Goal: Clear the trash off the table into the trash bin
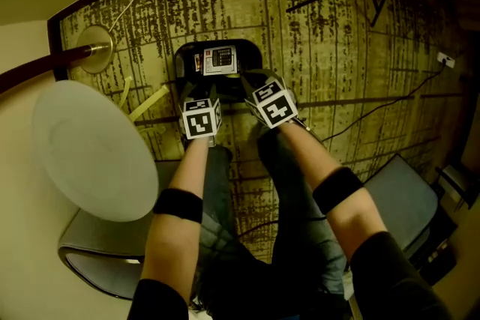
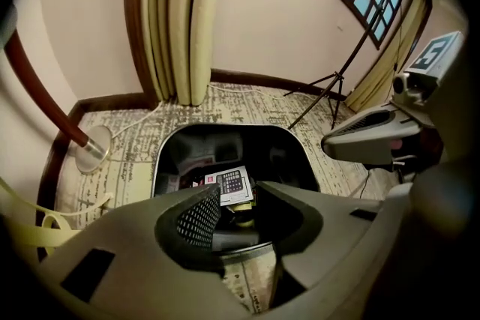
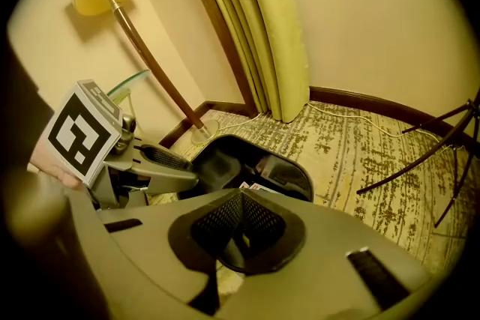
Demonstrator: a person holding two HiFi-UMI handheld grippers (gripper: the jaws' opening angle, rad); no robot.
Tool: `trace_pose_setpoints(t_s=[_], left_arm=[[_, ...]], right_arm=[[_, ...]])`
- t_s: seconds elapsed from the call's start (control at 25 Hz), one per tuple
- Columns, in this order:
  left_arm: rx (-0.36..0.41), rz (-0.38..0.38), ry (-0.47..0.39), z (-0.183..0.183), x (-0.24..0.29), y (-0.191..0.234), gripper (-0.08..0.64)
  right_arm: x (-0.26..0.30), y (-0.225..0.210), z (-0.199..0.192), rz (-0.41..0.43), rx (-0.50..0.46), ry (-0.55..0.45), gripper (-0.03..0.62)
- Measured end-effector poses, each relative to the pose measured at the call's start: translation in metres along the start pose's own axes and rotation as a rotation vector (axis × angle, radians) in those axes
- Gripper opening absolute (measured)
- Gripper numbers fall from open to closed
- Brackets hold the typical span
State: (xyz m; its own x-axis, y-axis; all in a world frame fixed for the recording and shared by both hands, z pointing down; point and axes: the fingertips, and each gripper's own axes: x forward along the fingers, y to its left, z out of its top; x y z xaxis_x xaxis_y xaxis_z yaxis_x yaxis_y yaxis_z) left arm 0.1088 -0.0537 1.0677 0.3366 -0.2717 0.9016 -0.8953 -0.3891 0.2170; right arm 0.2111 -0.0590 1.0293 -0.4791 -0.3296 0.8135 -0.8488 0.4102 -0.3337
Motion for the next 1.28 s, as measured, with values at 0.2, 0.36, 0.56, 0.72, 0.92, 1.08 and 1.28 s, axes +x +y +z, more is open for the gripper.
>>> trace_pose_setpoints(t_s=[0.2,0.36,0.56,0.72,0.92,1.08,1.28], left_arm=[[0.002,0.001,-0.054,0.031,-0.062,-0.013,0.127],[-0.017,-0.018,-0.114,0.074,-0.139,-0.034,0.008],[-0.029,0.002,-0.216,0.110,-0.238,-0.038,0.008],[-0.071,0.058,-0.309,0.124,-0.321,-0.023,0.008],[-0.150,0.163,-0.407,0.128,-0.420,0.017,0.008],[-0.243,0.255,-0.472,0.116,-0.498,0.049,0.008],[-0.370,0.410,-0.546,0.087,-0.574,0.100,0.008]], right_arm=[[-0.043,0.018,0.022,-0.001,-0.028,0.000,0.002],[-0.089,0.038,0.054,-0.010,-0.051,-0.013,0.002],[-0.158,0.076,0.108,-0.014,-0.080,-0.062,0.002],[-0.208,0.114,0.159,-0.011,-0.131,-0.145,0.002],[-0.251,0.171,0.229,0.055,-0.209,-0.220,0.002],[-0.270,0.226,0.271,0.150,-0.286,-0.257,0.002],[-0.269,0.311,0.313,0.287,-0.431,-0.261,0.000]])
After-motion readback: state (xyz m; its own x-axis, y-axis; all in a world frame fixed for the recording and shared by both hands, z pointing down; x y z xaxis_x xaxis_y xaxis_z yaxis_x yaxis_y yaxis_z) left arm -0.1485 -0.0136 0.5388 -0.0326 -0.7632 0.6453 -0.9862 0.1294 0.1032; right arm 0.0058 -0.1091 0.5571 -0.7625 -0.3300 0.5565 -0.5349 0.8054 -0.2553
